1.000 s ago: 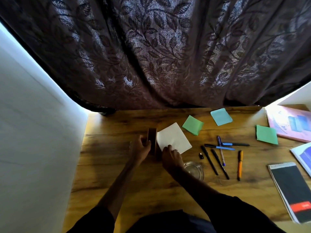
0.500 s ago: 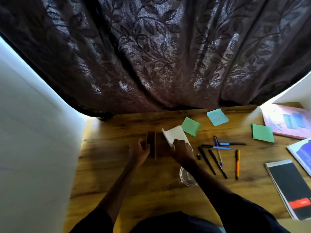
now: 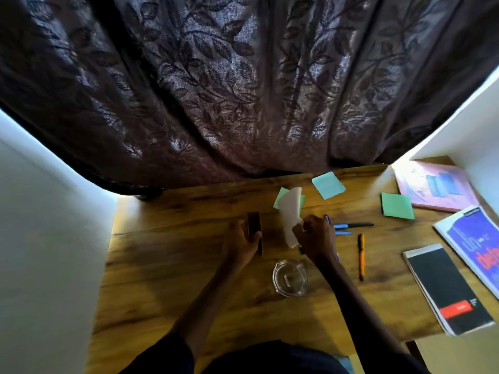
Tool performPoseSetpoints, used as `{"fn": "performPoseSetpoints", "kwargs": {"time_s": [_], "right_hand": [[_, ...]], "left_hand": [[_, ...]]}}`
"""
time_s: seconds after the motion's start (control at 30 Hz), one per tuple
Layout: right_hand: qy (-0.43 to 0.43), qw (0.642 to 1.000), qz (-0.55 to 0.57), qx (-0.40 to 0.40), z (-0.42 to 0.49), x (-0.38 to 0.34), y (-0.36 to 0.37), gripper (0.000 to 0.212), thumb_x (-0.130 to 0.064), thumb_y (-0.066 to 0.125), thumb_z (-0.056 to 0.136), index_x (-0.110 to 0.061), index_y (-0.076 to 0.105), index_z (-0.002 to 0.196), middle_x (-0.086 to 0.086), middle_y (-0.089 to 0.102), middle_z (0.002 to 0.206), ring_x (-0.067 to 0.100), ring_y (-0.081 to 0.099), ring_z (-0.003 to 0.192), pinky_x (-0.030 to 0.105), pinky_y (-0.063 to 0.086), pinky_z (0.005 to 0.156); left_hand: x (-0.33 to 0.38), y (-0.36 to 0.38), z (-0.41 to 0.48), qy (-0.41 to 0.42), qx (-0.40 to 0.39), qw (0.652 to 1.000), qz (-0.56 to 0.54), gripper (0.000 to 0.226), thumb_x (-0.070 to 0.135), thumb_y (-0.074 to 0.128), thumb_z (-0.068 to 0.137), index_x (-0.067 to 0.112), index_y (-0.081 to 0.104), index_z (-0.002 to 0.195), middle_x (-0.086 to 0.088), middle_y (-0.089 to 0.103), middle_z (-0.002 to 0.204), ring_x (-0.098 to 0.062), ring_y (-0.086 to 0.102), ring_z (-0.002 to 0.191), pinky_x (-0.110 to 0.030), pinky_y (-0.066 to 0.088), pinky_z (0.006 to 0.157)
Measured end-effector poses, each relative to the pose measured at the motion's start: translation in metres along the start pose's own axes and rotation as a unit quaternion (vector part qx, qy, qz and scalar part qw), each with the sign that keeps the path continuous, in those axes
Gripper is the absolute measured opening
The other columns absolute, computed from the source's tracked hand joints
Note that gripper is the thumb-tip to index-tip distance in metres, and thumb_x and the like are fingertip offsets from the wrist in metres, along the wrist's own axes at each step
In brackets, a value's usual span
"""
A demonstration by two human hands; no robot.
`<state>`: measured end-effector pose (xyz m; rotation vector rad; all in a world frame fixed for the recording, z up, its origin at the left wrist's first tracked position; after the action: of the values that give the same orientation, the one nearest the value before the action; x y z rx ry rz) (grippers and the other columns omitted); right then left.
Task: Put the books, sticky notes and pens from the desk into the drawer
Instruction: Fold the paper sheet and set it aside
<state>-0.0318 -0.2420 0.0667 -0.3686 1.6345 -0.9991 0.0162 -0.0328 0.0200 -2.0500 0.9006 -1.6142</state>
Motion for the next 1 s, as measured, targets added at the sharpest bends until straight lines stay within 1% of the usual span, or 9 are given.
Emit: {"fn": "performPoseSetpoints", "kwargs": {"time_s": [0.13, 0.27, 0.37, 0.47, 0.53, 0.67, 0.77, 0.87, 1.0], "right_hand": [[-0.022, 1.000, -0.007, 0.019, -0.017, -0.011, -0.003, 0.017, -0.024, 0.072, 0.089, -0.011, 0.068, 0.099, 0.003, 0.077, 0.094, -0.004, 0.060, 0.058, 0.006, 0.039, 0.042], [-0.106, 0.994, -0.023, 0.023, -0.036, -0.040, 0.001, 0.020, -0.026, 0.077, 0.084, -0.014, 0.069, 0.098, -0.001, 0.072, 0.099, 0.000, 0.059, 0.066, 0.009, 0.042, 0.053], [-0.144, 0.989, -0.019, 0.015, -0.044, -0.053, 0.004, 0.032, -0.030, 0.077, 0.084, -0.017, 0.067, 0.111, -0.001, 0.068, 0.126, 0.016, 0.070, 0.096, 0.028, 0.060, 0.070], [-0.147, 0.989, 0.002, 0.009, -0.048, -0.054, 0.002, 0.037, -0.047, 0.075, 0.083, -0.024, 0.068, 0.112, -0.003, 0.057, 0.144, 0.014, 0.059, 0.123, 0.031, 0.054, 0.093], [-0.118, 0.992, 0.053, 0.012, -0.046, -0.053, -0.006, 0.051, -0.058, 0.074, 0.080, -0.026, 0.065, 0.118, -0.001, 0.053, 0.148, 0.013, 0.051, 0.131, 0.032, 0.048, 0.100], [0.070, 0.984, 0.166, 0.007, -0.030, -0.044, -0.031, 0.071, -0.061, 0.079, 0.074, -0.022, 0.054, 0.128, -0.006, 0.058, 0.123, 0.013, 0.057, 0.109, 0.036, 0.056, 0.085], [0.149, 0.904, 0.370, -0.156, -0.024, -0.036, -0.031, 0.052, -0.055, 0.078, 0.080, -0.019, 0.061, 0.114, 0.001, 0.070, 0.104, 0.024, 0.068, 0.097, 0.031, 0.058, 0.068], [0.175, 0.826, 0.473, -0.249, -0.029, -0.035, -0.026, 0.047, -0.044, 0.075, 0.087, -0.024, 0.060, 0.126, 0.007, 0.073, 0.116, 0.029, 0.071, 0.106, 0.050, 0.061, 0.084], [0.172, 0.851, 0.457, -0.196, -0.025, -0.027, -0.016, 0.046, -0.037, 0.079, 0.084, -0.020, 0.064, 0.124, 0.006, 0.074, 0.115, 0.028, 0.072, 0.105, 0.057, 0.057, 0.090]], "left_hand": [[0.050, -0.007, -0.018, 0.039, 0.060, 0.992, -0.107, 0.047, 0.059, 0.058, 0.094, 0.019, 0.064, 0.118, 0.012, 0.064, 0.100, 0.004, 0.057, 0.081, -0.020, 0.047, 0.068], [0.085, -0.006, -0.019, -0.026, -0.025, 0.982, -0.188, 0.054, 0.074, 0.060, 0.082, 0.027, 0.068, 0.105, 0.011, 0.074, 0.093, -0.004, 0.070, 0.082, -0.030, 0.059, 0.074], [0.087, -0.007, -0.012, -0.030, -0.005, 0.987, -0.157, 0.044, 0.047, 0.074, 0.086, 0.010, 0.070, 0.111, 0.002, 0.072, 0.099, -0.013, 0.069, 0.088, -0.026, 0.053, 0.070], [0.075, -0.015, -0.003, -0.018, -0.008, 0.983, -0.180, 0.036, 0.034, 0.072, 0.091, 0.005, 0.069, 0.113, -0.004, 0.073, 0.102, -0.021, 0.071, 0.093, -0.036, 0.059, 0.078], [0.064, -0.024, 0.002, -0.015, -0.026, 0.981, -0.194, 0.037, 0.037, 0.072, 0.091, 0.008, 0.069, 0.114, -0.006, 0.074, 0.102, -0.023, 0.072, 0.094, -0.045, 0.062, 0.082], [0.054, -0.050, 0.004, 0.011, -0.091, 0.978, -0.189, 0.036, 0.043, 0.073, 0.089, 0.016, 0.067, 0.113, -0.002, 0.071, 0.112, -0.020, 0.069, 0.102, -0.041, 0.061, 0.086], [0.053, -0.065, -0.009, 0.014, -0.183, 0.953, -0.241, 0.028, 0.041, 0.075, 0.087, 0.024, 0.068, 0.109, 0.001, 0.074, 0.112, -0.019, 0.071, 0.104, -0.037, 0.060, 0.087], [0.047, -0.068, -0.019, 0.000, -0.252, 0.927, -0.277, 0.046, 0.044, 0.080, 0.082, 0.017, 0.069, 0.118, -0.003, 0.076, 0.114, -0.024, 0.072, 0.107, -0.044, 0.058, 0.091], [0.040, -0.071, -0.021, -0.008, -0.244, 0.939, -0.244, 0.030, 0.039, 0.074, 0.087, 0.021, 0.071, 0.110, 0.000, 0.076, 0.112, -0.019, 0.072, 0.103, -0.041, 0.058, 0.095]]}}
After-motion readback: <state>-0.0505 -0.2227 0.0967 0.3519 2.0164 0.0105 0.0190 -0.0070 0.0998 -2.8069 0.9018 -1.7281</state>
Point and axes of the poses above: each hand's wrist, its own z-axis towards the middle knuckle, its own y-axis out of the palm, x = y × z, the point moved 3 cm from there along z, towards the middle knuckle
